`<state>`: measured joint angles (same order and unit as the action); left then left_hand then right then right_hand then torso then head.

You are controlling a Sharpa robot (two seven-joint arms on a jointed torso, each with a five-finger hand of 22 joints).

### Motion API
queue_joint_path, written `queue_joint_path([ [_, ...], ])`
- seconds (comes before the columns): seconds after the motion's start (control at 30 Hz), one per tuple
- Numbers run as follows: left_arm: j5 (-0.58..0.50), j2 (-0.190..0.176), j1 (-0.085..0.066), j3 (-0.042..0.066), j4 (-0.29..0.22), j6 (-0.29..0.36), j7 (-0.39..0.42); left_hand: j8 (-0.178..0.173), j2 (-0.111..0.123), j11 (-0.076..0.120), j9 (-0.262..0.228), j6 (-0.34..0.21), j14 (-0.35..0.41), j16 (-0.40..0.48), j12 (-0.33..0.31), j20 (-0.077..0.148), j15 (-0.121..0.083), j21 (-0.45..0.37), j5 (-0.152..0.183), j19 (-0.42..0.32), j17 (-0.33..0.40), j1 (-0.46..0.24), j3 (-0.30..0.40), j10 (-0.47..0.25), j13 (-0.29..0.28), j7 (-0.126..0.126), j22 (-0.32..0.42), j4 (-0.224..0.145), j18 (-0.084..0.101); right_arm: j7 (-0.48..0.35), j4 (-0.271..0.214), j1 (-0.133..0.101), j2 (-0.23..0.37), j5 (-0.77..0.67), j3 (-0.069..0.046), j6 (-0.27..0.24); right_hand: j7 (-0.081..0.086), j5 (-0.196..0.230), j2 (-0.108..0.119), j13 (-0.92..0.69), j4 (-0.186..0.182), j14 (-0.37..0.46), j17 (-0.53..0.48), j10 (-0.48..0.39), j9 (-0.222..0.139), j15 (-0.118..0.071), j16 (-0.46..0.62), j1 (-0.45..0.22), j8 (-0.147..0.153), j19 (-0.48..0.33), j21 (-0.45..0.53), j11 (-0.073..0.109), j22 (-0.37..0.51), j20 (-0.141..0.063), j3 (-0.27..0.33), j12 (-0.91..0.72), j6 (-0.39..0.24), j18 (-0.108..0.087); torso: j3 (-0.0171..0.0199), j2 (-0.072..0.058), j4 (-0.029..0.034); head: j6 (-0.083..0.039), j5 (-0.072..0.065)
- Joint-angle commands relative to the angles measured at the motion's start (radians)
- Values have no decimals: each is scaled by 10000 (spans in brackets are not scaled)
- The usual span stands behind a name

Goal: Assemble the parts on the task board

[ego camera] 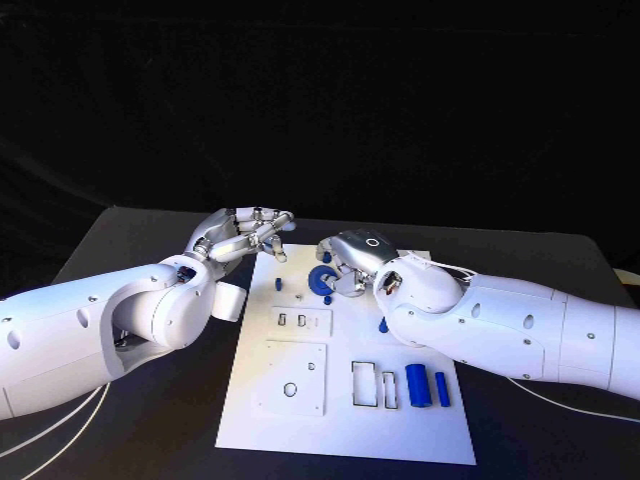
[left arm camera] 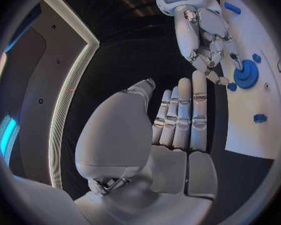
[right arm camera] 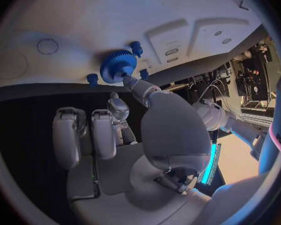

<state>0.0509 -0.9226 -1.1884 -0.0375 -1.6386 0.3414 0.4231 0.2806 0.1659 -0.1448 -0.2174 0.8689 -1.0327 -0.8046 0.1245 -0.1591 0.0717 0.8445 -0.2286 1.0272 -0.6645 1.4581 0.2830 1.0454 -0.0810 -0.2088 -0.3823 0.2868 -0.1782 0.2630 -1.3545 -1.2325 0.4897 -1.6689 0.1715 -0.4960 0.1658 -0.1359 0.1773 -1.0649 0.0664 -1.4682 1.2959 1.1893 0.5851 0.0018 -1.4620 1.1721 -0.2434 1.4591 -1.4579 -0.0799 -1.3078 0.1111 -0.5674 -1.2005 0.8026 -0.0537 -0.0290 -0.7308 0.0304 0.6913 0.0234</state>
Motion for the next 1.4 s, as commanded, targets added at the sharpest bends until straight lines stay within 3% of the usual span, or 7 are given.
queue_joint_path([
  [0.03, -37, 7, -10, 8, -30, -146, 57, 32, -106, -4, -13, -82, 92, -38, 43, 3, -4, 41, 43, -53, -3, -23, -41, -64, -11, 10, -15, -27, -49, -12, -114, 5, 43, -156, 1, 3, 10, -55, 19, -22, -39, -464, 9, 107, 13, 21, 22, -116, -21, 54, -39, 2, -1156, 4, -16, -43, 92, 117, 2, -3, 6, 17, -2],
  [0.33, -37, 2, -9, 8, -26, -150, 59, 32, -106, -4, -13, -82, 92, -38, 43, 3, -4, 41, 43, -53, -3, -23, -41, -64, -11, 10, -15, -27, -49, -1, -501, 20, 235, -110, 3, 369, -10, -66, 252, 37, -56, -453, -33, 58, 35, 9, 43, -262, 57, 24, 0, 14, -1122, -9, 118, -6, 36, 105, -1, 10, -29, 38, 28],
  [0.67, -37, -1, -9, 8, -30, -151, 63, 32, -106, -4, -13, -82, 92, -38, 43, 3, -4, 41, 43, -53, -3, -23, -41, -64, -11, 10, -15, -27, -49, 120, -391, 43, 188, -149, 17, 441, 21, 31, 313, 118, -56, -437, -84, -42, 31, 27, 72, -274, 189, -7, 40, -14, -1086, -2, 191, 64, -155, 94, 17, -7, -2, 40, 4],
  [0.87, -38, 10, -9, 8, -28, -155, 61, 32, -106, -4, -13, -82, 92, -38, 43, 3, -4, 41, 43, -53, -3, -23, -41, -64, -11, 10, -15, -27, -49, 120, -237, 80, 69, -169, 38, 557, 28, 62, 329, 136, -43, -437, -80, -65, 32, 33, 73, -256, 217, -22, 57, -21, -1068, 2, 208, 78, -197, 89, 3, -9, 27, 69, 10],
  [1.1, -38, 4, -9, 8, -22, -153, 56, 41, -106, -5, -21, -88, 109, -48, 68, -2, -1, 66, 44, -84, 0, -23, -45, -79, -13, 11, -28, -29, -49, 100, -202, 144, 48, -174, 51, 596, 34, 84, 351, 146, -41, -434, -94, -83, 35, 38, 80, -260, 235, -32, 70, -27, -1054, 6, 235, 87, -222, 85, 1, -2, -3, 109, 59],
  [1.4, -38, 4, -9, 8, -12, -157, 49, 41, -106, -5, -21, -88, 109, -48, 68, -2, -1, 66, 44, -84, 0, -23, -45, -79, -13, 11, -28, -29, -49, 126, -126, 167, 55, -186, 55, 589, 42, 116, 363, 174, -42, -428, -118, -115, 39, 45, 92, -261, 260, -53, 93, -35, -1028, 11, 265, 108, -261, 78, 1, 2, 8, 135, 70],
])
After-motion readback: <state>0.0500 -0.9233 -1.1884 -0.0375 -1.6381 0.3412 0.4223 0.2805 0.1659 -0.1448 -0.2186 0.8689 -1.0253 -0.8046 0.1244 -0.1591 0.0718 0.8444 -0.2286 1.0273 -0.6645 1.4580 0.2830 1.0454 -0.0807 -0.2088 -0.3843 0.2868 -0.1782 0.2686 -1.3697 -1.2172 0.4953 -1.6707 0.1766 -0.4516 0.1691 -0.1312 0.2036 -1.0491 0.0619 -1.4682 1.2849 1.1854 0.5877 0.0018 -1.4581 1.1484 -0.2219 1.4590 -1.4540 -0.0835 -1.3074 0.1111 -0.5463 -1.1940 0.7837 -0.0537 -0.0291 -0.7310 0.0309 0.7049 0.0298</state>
